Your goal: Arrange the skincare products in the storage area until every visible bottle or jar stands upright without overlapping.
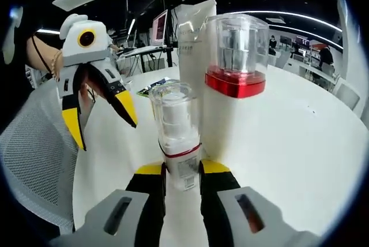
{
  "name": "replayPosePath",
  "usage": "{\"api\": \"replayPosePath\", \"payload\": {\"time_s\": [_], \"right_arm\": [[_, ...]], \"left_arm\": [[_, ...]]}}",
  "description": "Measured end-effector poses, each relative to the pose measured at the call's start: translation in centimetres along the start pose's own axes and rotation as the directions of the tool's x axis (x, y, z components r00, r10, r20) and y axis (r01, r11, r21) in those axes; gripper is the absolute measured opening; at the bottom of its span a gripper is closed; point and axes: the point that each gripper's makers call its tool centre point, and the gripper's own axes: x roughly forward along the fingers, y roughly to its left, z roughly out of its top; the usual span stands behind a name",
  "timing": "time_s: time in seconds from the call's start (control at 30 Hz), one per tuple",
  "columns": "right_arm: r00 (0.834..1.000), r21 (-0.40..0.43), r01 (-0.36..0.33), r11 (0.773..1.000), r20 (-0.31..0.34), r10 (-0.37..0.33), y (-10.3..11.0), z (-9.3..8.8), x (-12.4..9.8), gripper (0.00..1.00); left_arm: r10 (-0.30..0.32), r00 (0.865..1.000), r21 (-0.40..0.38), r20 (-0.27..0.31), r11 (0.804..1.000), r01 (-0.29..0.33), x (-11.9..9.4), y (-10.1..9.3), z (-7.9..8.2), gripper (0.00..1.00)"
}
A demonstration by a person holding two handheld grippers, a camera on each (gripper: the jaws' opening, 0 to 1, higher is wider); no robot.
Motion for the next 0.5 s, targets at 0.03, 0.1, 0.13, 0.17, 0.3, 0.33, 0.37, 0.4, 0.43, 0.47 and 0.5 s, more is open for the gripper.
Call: {"api": "replayPosePath", "payload": {"time_s": [0.03, 0.1, 0.13, 0.17, 0.3, 0.33, 0.37, 0.4, 0.43, 0.47, 0.5], "right_arm": [[1.0, -0.007, 0.0, 1.0, -0.018, 0.0, 0.1, -0.4, 0.0, 0.24], [1.0, 0.011, -0.009, 1.0, -0.014, 0.009, 0.1, -0.6, 0.1, 0.27], [1.0, 0.014, -0.007, 1.0, -0.014, 0.008, 0.2, -0.6, 0.0, 0.27], [1.0, 0.017, -0.002, 1.0, -0.016, 0.002, 0.1, -0.6, -0.1, 0.28], [1.0, 0.028, 0.012, 1.0, -0.029, -0.011, 0.2, -0.8, -0.5, 0.31], [0.999, 0.032, 0.019, 0.999, -0.035, -0.017, 0.1, -1.0, -0.6, 0.32], [0.999, 0.035, 0.022, 0.999, -0.037, -0.021, 0.1, -1.0, -0.7, 0.33], [0.999, 0.038, 0.029, 0.999, -0.037, -0.028, 0.1, -1.1, -0.8, 0.34], [0.999, 0.044, 0.038, 0.998, -0.037, -0.036, 0.0, -1.1, -0.9, 0.36], [0.998, 0.053, 0.048, 0.997, -0.037, -0.046, 0.1, -0.9, -1.1, 0.38], [0.998, 0.055, 0.053, 0.997, -0.036, -0.051, 0.2, -0.8, -1.2, 0.4]], "left_arm": [[0.001, 1.0, -0.001, 0.001, 1.0, -0.001, -0.1, 0.0, 0.0, 0.34], [0.003, 1.0, -0.001, 0.001, 1.0, -0.003, -0.1, 0.0, 0.1, 0.34], [0.004, 1.0, -0.001, 0.0, 1.0, -0.004, -0.1, 0.0, 0.0, 0.34], [0.006, 1.0, -0.002, 0.0, 1.0, -0.006, -0.2, 0.0, 0.1, 0.34], [0.008, 1.0, -0.009, -0.004, 1.0, -0.008, -0.4, 0.0, 0.0, 0.36], [0.01, 1.0, -0.012, -0.007, 1.0, -0.01, -0.5, 0.0, 0.0, 0.37], [0.014, 1.0, -0.018, -0.013, 1.0, -0.014, -0.6, 0.0, -0.1, 0.39], [0.019, 1.0, -0.027, -0.019, 0.999, -0.02, -0.7, 0.0, -0.2, 0.41], [0.024, 1.0, -0.03, -0.019, 0.999, -0.024, -0.8, 0.1, -0.2, 0.44], [0.029, 0.999, -0.035, -0.021, 0.999, -0.03, -0.9, 0.2, -0.2, 0.46], [0.031, 0.999, -0.039, -0.023, 0.999, -0.032, -1.0, 0.2, -0.3, 0.47]]}}
